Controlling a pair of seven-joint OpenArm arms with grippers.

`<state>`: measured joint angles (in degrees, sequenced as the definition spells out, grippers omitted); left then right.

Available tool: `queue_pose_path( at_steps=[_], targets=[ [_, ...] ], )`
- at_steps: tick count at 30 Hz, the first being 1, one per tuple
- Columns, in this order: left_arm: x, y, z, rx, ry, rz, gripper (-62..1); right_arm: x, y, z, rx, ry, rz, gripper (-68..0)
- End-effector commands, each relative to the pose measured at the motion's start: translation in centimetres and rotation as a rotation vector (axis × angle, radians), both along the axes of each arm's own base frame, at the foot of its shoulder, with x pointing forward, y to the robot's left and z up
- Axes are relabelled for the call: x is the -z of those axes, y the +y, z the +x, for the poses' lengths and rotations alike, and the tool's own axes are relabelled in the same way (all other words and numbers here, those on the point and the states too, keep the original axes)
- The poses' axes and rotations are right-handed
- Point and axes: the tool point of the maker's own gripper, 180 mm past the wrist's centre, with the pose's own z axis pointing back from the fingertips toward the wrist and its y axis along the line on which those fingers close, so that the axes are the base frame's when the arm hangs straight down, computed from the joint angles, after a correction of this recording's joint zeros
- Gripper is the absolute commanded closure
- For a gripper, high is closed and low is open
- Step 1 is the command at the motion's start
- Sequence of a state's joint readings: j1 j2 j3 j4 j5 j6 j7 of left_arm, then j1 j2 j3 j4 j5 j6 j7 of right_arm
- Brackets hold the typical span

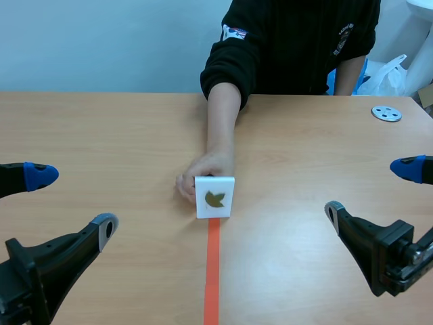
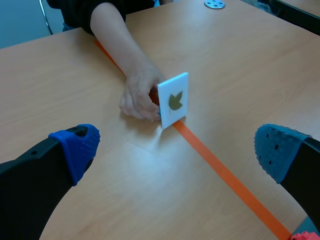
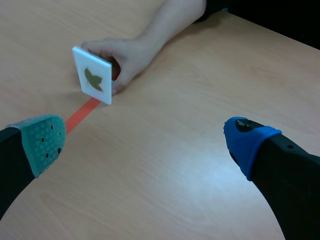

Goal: Sort the leaf by its shape. The table is split by an orange tape line. A compound leaf with several leaflets goes to the left side, a simple leaf with one blade goes to the right side. Return to the home posture when a red brick is placed on the table.

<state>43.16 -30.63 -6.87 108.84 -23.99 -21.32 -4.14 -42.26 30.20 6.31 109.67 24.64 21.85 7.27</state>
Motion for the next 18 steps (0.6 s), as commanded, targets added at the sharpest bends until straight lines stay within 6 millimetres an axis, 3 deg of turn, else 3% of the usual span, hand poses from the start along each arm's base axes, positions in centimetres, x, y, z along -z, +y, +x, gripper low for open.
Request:
queue_pose_path(
  at_steps=[1,18],
  targets=[
    [-1.08,-0.61,0.05,0.013,-0.029,-0.025,-62.3,-1.14,0.14,0.46,-0.014,-0.039,0.001,-67.9],
    [-1.26,-0.62,0.25,0.01,-0.037,-0.029,-62.3,-1.15,0.14,0.46,-0.014,-0.039,0.001,-67.9]
  ],
)
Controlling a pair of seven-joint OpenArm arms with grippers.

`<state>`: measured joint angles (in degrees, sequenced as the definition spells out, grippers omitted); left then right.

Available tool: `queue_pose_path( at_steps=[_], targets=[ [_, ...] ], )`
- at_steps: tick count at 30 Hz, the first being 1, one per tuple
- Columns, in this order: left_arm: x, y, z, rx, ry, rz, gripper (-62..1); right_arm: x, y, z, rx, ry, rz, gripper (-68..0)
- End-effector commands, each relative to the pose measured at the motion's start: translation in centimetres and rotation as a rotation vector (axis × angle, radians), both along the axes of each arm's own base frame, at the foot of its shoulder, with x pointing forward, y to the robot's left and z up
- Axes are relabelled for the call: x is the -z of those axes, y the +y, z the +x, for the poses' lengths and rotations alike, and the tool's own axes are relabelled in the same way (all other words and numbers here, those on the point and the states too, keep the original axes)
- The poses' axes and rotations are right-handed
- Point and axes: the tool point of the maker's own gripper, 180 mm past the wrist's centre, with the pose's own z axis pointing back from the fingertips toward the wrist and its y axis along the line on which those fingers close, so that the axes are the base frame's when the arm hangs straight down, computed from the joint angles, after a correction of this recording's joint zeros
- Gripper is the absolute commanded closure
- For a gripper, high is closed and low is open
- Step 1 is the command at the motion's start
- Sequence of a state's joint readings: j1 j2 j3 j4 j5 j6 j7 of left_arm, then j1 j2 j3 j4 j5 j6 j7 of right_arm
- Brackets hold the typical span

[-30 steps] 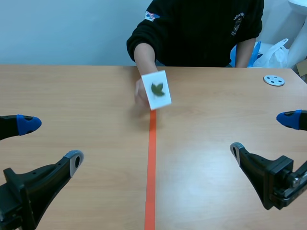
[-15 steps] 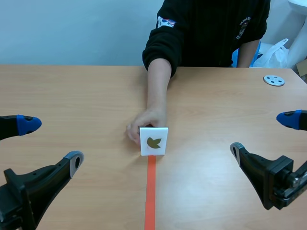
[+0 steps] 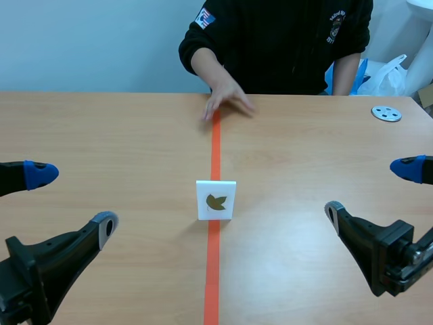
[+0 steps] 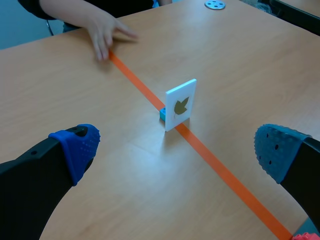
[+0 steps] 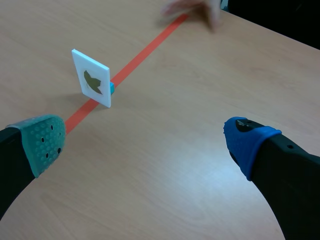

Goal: Sort the leaf by its shape. The table is split by an orange tape line. A compound leaf with several leaflets goes to the left side, a simple leaf with one blade goes to the right side. Return to the home posture when a red brick is placed on the table.

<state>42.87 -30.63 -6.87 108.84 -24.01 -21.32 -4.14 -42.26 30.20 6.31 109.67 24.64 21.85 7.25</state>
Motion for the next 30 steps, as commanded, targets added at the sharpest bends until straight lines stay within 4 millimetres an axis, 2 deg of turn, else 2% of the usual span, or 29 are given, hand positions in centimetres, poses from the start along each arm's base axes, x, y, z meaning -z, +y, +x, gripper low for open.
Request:
queue_pose_path(
  at_steps=[1,5,12,22,30],
  targets=[
    [-1.1,-0.6,0.1,0.011,-0.031,-0.029,-62.3,-1.2,0.1,0.5,-0.014,-0.039,0.002,-67.9],
    [-0.6,-0.6,0.4,0.017,-0.01,0.004,-62.3,-1.2,0.1,0.5,-0.014,-0.039,0.002,-67.9],
    [-0.2,-0.9,2.5,0.035,-0.045,0.037,-62.3,-1.2,0.1,0.5,-0.014,-0.039,0.002,-67.9],
    [5.5,-1.3,5.2,0.073,0.022,0.095,-62.3,-1.2,0.2,0.5,-0.011,-0.043,0.008,-67.9],
    [8.8,-3.3,7.6,0.111,0.048,0.079,-62.3,-1.2,0.2,0.5,-0.01,-0.043,0.008,-67.9]
  ],
)
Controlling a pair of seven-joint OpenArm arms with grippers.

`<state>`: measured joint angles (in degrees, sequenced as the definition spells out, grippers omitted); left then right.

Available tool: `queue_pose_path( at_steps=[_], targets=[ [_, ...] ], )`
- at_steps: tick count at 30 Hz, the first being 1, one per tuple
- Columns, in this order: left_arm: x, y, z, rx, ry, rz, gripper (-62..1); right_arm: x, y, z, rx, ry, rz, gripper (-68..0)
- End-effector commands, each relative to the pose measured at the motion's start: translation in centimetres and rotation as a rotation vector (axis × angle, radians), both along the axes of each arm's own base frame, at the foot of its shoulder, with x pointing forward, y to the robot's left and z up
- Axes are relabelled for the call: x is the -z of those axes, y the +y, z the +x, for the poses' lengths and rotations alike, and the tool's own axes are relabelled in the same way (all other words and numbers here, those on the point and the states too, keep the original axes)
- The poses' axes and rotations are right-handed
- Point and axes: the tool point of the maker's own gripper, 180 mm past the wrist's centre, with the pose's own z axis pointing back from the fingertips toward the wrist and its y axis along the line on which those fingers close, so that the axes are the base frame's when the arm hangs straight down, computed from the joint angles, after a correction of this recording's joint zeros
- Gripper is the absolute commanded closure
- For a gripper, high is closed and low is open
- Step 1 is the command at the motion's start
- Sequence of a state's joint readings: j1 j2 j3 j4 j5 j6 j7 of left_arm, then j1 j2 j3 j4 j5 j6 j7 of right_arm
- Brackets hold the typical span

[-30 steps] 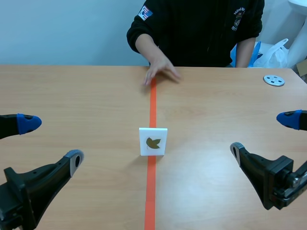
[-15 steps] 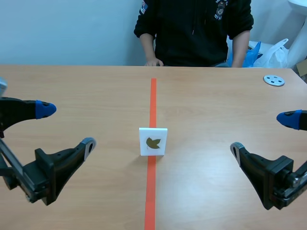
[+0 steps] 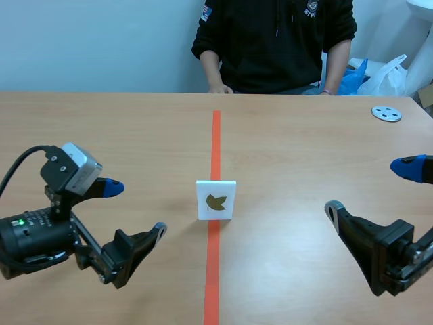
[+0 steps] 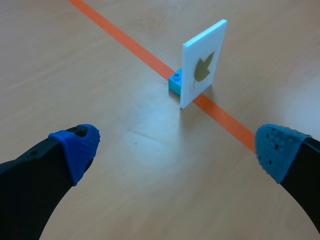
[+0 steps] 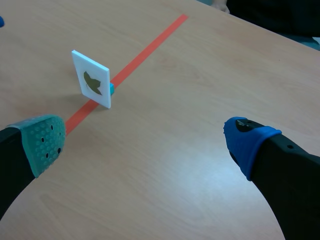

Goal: Sort the leaf by its shape. The table is split by an orange tape line. A compound leaf with several leaflets goes to the left side, a simple leaf with one blade goes to the right side. Return to the home posture when a red brick is placed on the table.

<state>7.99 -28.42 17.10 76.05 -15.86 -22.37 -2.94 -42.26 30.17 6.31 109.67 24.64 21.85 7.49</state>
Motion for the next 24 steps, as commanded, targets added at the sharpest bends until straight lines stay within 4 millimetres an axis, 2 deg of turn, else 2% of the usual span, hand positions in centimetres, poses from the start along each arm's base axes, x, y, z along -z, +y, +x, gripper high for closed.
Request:
queue_pose_path(
  at_steps=[1,12,19,24],
  targets=[
    [-1.2,-1.0,1.0,0.005,-0.04,-0.043,-62.3,-1.2,0.1,0.5,-0.01,-0.04,0.006,-67.9],
    [0.9,-5.0,3.4,0.094,-0.079,-0.097,-62.3,-1.2,0.1,0.5,-0.01,-0.039,0.005,-67.9],
    [1.2,-6.8,5.0,0.138,-0.107,-0.114,-62.3,-1.2,0.1,0.5,-0.01,-0.039,0.006,-67.9],
    [1.5,-8.9,4.9,0.192,-0.103,-0.135,-62.3,-1.2,0.1,0.5,-0.01,-0.04,0.006,-67.9]
  ],
)
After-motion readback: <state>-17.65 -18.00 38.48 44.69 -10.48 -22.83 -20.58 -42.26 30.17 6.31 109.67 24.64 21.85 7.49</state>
